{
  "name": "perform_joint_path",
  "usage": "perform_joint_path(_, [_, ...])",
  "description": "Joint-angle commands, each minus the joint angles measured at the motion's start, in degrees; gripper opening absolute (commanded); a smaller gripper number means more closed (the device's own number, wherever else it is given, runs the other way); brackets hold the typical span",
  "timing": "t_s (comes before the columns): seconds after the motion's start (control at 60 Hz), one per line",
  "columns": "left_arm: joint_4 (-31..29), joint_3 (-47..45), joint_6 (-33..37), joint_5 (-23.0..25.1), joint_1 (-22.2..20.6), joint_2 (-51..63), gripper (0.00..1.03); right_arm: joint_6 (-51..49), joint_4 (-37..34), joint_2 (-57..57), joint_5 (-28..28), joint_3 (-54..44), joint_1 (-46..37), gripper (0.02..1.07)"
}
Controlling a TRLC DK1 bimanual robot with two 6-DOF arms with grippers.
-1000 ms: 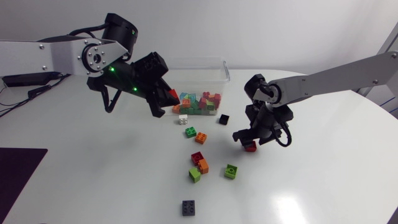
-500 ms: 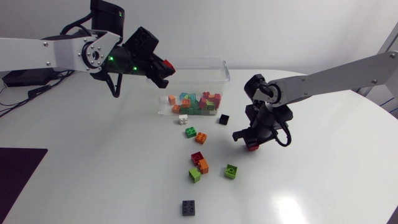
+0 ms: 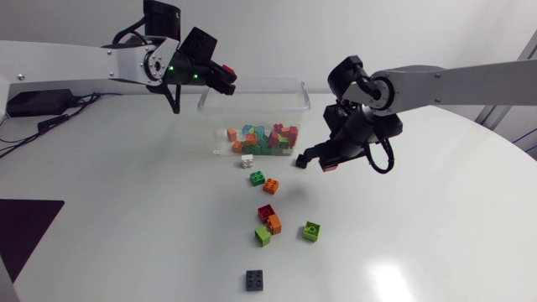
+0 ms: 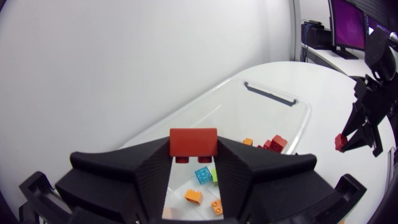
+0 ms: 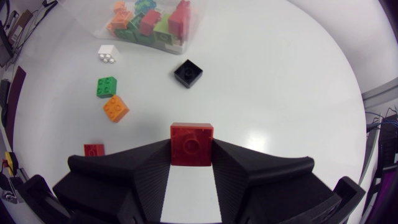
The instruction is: Place the duplo bricks in the container
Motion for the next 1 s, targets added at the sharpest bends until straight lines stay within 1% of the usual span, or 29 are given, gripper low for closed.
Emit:
perform_joint_path(0.0, [-0.5, 6.0, -2.6, -1.0, 0.8, 4.0, 0.25, -0.7, -0.5, -2.0, -0.4, 2.3, 1.0, 0.40])
perform_joint_path(0.067, [-2.3, 9.9, -3.8, -1.4, 1.0, 6.6, 0.28, -0.8, -0.5, -2.6, -0.4, 3.4, 1.5, 0.40])
perform_joint_path(0.117, [-5.0, 13.0, -3.9, -1.4, 1.1, 8.5, 0.32, -0.9, -0.5, -2.9, -0.5, 4.6, 1.8, 0.40])
perform_joint_path(0.183, [-6.8, 15.1, -3.9, -1.4, 1.1, 9.8, 0.46, -1.2, -0.4, -3.5, -0.7, 6.0, 2.4, 0.40])
perform_joint_path(0.3, [-10.3, 16.5, -3.2, -1.5, 1.0, 10.2, 0.84, -1.4, -0.4, -3.9, -0.6, 8.1, 3.2, 0.40])
perform_joint_path(0.333, [-11.2, 16.5, -3.0, -1.5, 1.0, 10.0, 0.90, -1.4, -0.4, -3.9, -0.6, 8.7, 3.6, 0.40])
perform_joint_path(0.367, [-12.4, 16.3, -2.7, -1.5, 1.0, 9.5, 0.98, -1.4, -0.4, -3.9, -0.6, 9.3, 3.8, 0.40])
perform_joint_path(0.433, [-14.2, 15.4, -1.6, -1.5, 0.9, 8.0, 0.99, -1.6, -0.3, -3.9, -0.7, 10.7, 4.4, 0.40])
perform_joint_path(0.567, [-14.9, 9.9, 0.2, -1.5, 0.9, 2.5, 0.99, -1.7, 0.4, -3.7, -0.6, 13.8, 5.8, 0.40])
perform_joint_path(0.667, [-18.2, 6.2, 2.1, -1.5, 0.9, -1.6, 0.99, -1.7, 1.1, -2.7, -0.6, 16.2, 6.7, 0.40])
perform_joint_path(0.717, [-18.4, 3.3, 3.2, -1.3, 1.1, -4.2, 0.99, -1.7, 1.3, -2.0, -0.5, 17.1, 7.0, 0.40])
perform_joint_path(0.817, [-20.9, -3.0, 7.5, -1.0, 1.0, -9.4, 0.99, -1.7, 2.6, -1.0, -0.5, 18.9, 7.4, 0.40])
perform_joint_path(0.983, [-21.2, -15.1, 12.8, -0.7, 1.2, -18.3, 0.99, -2.1, 4.9, 0.9, -0.6, 21.9, 7.8, 0.40])
